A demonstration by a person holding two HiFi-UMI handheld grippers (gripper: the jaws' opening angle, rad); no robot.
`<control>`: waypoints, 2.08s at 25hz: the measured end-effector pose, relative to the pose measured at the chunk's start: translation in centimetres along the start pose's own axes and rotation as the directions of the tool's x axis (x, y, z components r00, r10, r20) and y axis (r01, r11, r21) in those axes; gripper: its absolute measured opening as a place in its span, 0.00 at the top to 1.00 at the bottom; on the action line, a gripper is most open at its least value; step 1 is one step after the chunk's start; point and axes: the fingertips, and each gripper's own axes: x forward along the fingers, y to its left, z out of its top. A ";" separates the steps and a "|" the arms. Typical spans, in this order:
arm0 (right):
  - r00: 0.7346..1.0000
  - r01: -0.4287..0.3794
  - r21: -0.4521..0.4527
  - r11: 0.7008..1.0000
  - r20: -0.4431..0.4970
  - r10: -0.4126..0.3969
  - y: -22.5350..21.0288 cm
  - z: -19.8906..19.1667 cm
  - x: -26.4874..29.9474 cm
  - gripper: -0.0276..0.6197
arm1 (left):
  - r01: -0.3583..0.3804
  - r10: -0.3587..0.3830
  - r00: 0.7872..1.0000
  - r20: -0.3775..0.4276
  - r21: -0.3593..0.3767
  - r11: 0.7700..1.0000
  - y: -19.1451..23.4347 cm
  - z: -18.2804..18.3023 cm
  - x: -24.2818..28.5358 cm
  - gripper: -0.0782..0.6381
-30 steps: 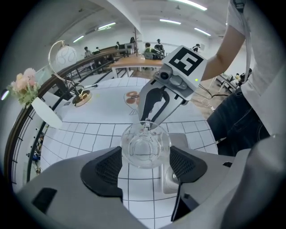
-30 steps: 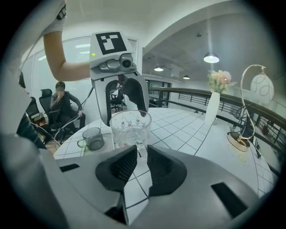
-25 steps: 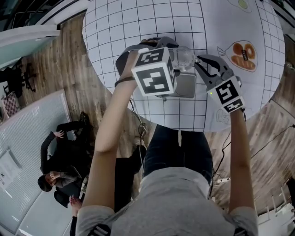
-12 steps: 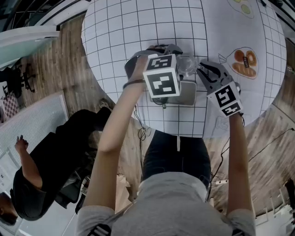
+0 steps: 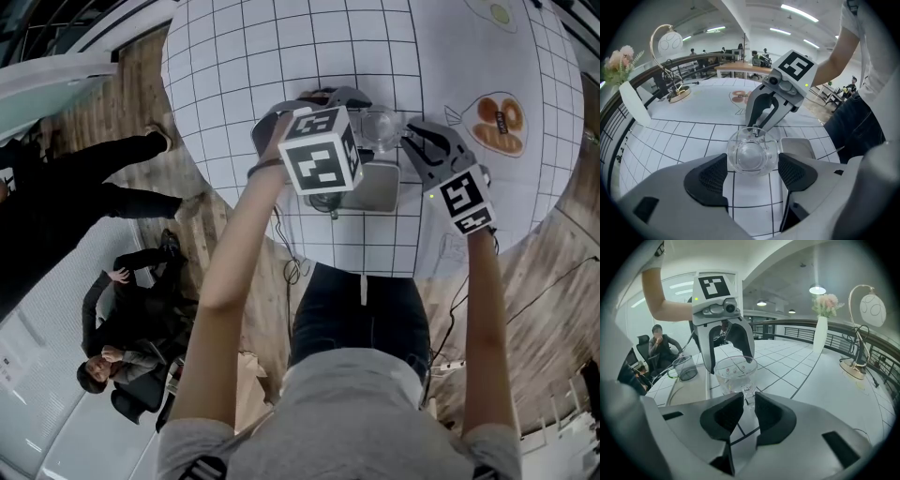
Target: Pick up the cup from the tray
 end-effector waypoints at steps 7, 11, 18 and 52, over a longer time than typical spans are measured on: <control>0.999 -0.009 0.089 0.996 0.037 0.006 -0.4 -0.1 -0.2 0.85 | 0.026 -0.014 0.994 0.109 -0.108 0.994 0.1 -0.5 -0.3 0.40; 0.998 0.011 0.139 0.990 0.065 -0.021 -0.5 -0.1 -1.2 0.85 | 0.006 0.042 0.977 0.207 -0.224 0.975 0.8 -1.4 -2.5 0.40; 0.939 0.128 0.343 0.930 0.261 -0.225 -2.2 3.7 -6.4 0.85 | -0.073 0.310 0.841 0.443 -0.475 0.877 1.8 -1.5 -10.1 0.41; 0.989 0.110 0.361 0.926 0.050 -0.137 20.2 3.1 0.5 0.79 | -0.210 0.839 0.423 0.342 -0.864 0.457 -14.2 -8.1 -17.2 0.48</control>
